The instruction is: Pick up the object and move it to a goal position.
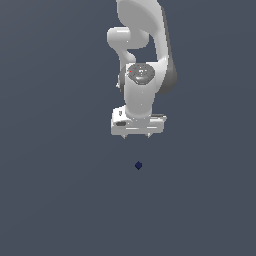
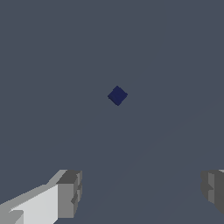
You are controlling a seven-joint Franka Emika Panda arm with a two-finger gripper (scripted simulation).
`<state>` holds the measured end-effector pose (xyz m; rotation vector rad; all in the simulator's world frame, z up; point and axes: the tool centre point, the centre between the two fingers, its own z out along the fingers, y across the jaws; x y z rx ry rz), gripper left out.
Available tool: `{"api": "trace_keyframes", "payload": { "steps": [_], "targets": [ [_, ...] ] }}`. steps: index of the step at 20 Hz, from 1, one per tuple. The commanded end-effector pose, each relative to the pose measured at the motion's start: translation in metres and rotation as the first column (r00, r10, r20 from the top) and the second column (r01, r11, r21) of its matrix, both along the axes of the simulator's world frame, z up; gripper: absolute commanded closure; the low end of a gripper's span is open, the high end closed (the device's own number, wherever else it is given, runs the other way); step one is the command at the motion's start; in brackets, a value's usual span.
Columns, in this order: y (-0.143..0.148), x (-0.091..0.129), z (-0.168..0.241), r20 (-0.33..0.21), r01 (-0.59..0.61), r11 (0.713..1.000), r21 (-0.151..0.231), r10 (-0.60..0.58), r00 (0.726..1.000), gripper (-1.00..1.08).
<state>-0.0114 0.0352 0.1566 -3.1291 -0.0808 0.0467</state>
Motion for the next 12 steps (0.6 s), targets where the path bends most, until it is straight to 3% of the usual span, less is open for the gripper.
{"api": "trace_keyframes", "payload": {
  "steps": [1, 12],
  "targets": [
    [0.0, 0.0, 0.0, 0.0, 0.0, 1.0, 0.0, 0.0, 1.0, -0.92],
    [0.038, -0.004, -0.001, -0.017, -0.037, 0.999, 0.028, 0.037, 0.999, -0.92]
  ]
}}
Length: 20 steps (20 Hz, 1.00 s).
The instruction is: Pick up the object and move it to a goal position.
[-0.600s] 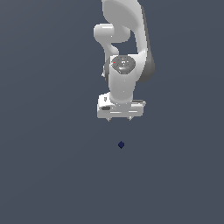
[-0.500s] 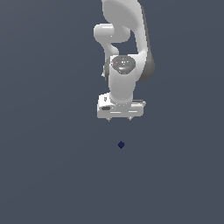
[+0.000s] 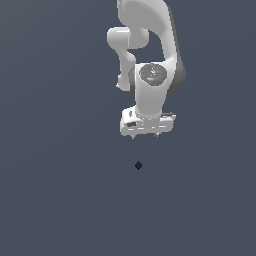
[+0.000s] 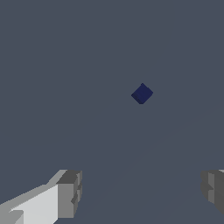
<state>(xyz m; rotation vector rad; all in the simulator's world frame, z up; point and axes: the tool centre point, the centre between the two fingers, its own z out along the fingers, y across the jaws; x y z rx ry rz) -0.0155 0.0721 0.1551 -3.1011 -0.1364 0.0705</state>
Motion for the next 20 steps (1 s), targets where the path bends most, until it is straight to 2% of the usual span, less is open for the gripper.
{"api": "trace_keyframes", "payload": {
  "steps": [1, 7, 13, 20],
  "targets": [
    [0.001, 0.0, 0.0, -0.001, 0.0, 1.0, 0.001, 0.0, 1.0, -0.92],
    [-0.001, 0.004, -0.004, 0.0, 0.035, 0.999, -0.001, -0.035, 0.999, -0.92],
    [-0.003, 0.014, -0.013, 0.002, 0.122, 0.993, -0.004, -0.122, 0.993, -0.92],
    [-0.008, 0.031, -0.033, 0.007, 0.285, 0.958, -0.012, -0.285, 0.958, -0.92]
  ]
}}
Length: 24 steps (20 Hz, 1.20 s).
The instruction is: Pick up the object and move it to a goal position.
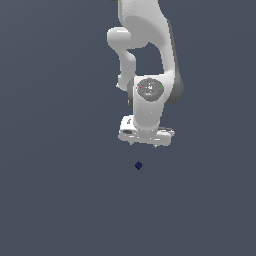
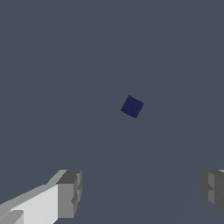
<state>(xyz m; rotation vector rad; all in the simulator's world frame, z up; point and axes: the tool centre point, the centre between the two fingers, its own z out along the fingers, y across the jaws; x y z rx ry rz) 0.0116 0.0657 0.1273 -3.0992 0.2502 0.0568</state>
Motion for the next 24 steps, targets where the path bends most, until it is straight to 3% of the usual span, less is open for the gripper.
{"api": "trace_keyframes", "payload": {
  "steps": [1, 6, 13, 24],
  "targets": [
    [-0.002, 0.007, -0.008, 0.002, 0.069, 0.998, -0.004, -0.069, 0.998, -0.92],
    [-0.006, 0.021, -0.026, 0.008, 0.211, 0.977, -0.014, -0.211, 0.977, -0.92],
    [-0.012, 0.037, -0.048, 0.021, 0.37, 0.929, -0.027, -0.369, 0.929, -0.92],
    [-0.016, 0.047, -0.064, 0.034, 0.476, 0.879, -0.034, -0.475, 0.879, -0.92]
  ]
}}
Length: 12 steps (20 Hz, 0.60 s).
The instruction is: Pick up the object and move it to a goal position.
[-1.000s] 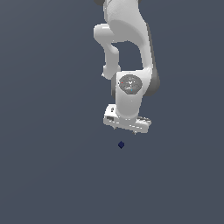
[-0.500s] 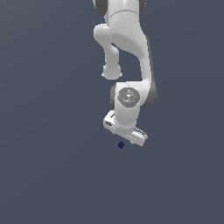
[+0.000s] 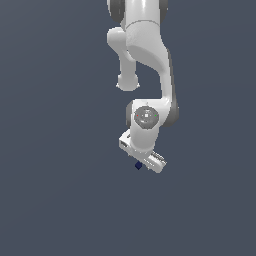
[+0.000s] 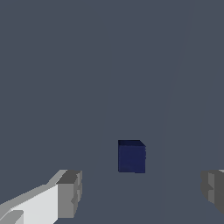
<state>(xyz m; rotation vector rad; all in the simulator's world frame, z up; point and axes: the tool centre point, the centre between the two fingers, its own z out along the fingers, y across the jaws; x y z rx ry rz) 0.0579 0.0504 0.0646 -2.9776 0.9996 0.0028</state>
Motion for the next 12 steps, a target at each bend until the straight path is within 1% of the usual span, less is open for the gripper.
{"api": "trace_keyframes", "payload": {
  "steps": [1, 7, 12],
  "targets": [
    [0.0, 0.001, -0.001, 0.001, 0.011, 1.0, -0.001, -0.011, 1.0, -0.92],
    [0.0, 0.001, -0.007, 0.001, 0.008, 1.0, -0.001, -0.008, 1.0, -0.92],
    [-0.001, 0.0, -0.03, 0.001, 0.01, 1.0, -0.001, -0.01, 1.0, -0.92]
  ]
}}
